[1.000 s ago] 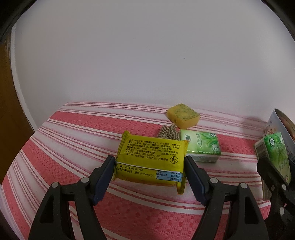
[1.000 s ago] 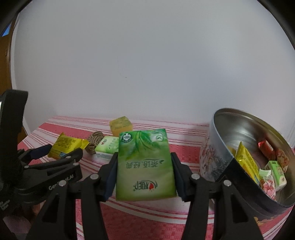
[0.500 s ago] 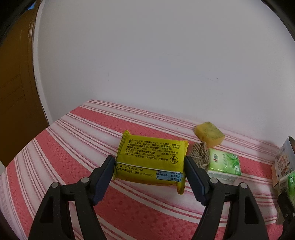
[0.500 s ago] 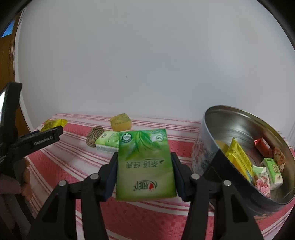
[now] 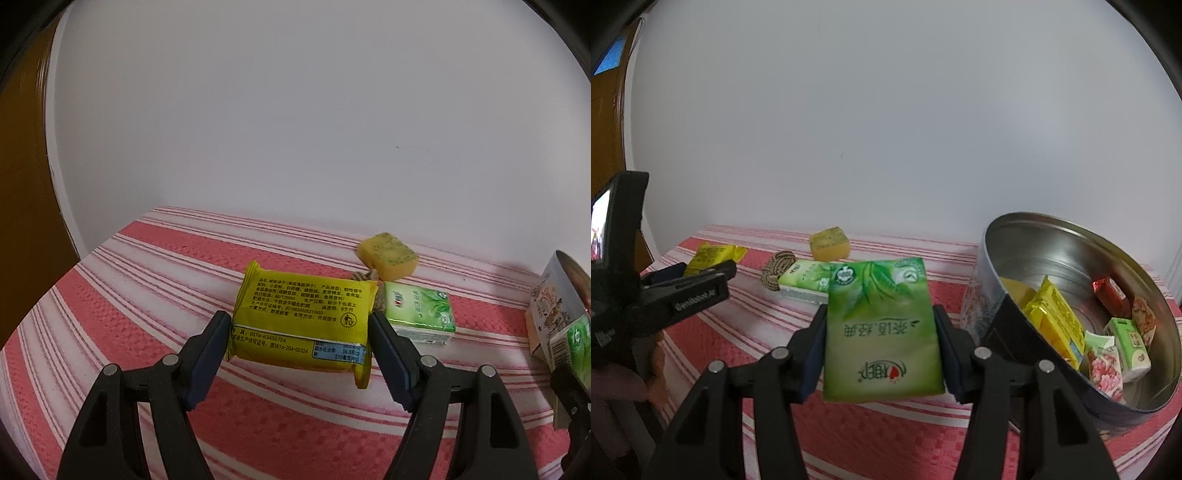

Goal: Organize objects
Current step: 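Lift and carry the wafer pack and tissue pack toward the tin with both grippers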

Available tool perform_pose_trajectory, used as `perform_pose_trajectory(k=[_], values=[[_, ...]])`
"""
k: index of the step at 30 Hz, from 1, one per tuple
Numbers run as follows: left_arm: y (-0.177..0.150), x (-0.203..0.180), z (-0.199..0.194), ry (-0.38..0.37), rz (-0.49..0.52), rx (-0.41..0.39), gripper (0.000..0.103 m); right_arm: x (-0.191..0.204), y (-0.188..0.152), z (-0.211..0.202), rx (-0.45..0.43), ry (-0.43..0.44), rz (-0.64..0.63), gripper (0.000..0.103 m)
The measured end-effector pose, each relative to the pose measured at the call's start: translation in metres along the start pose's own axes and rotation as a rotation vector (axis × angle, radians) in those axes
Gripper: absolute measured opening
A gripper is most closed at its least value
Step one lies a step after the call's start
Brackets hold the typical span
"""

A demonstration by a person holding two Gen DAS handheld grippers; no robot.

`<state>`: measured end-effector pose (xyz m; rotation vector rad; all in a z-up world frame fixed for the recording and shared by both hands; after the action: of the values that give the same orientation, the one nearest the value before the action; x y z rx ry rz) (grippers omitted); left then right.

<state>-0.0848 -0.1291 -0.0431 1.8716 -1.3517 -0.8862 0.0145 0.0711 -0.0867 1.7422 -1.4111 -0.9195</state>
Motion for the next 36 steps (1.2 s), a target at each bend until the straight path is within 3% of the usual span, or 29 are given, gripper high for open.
perform_pose_trajectory(k=[8, 15, 23, 36], values=[[0.011, 0.047, -0.004, 0.104, -0.091, -0.052, 0.077, -0.011, 0.000, -0.006, -0.004, 0.033, 0.029, 0.054], [0.000, 0.029, -0.011, -0.019, -0.058, -0.035, 0.077, -0.002, -0.004, -0.015, -0.021, 0.019, -0.035, 0.054], [-0.011, 0.010, -0.016, -0.070, -0.010, -0.053, 0.077, 0.023, 0.001, -0.029, -0.062, 0.037, -0.114, 0.054], [-0.031, -0.029, -0.043, -0.127, 0.019, -0.034, 0.077, 0.032, 0.009, -0.062, -0.146, 0.012, -0.160, 0.054]])
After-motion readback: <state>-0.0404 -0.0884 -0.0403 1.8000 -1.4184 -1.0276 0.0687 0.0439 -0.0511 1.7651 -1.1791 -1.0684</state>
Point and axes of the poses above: each gripper's, at about its wrist camera, not at the fingertips, and z roughly the way its jaws point, x to its left, y to its top, the point moved 2 cm from there along z, roughly the way its jaws point, and after that the axes turned 8 degrees about -z, right-handed, at the moved point
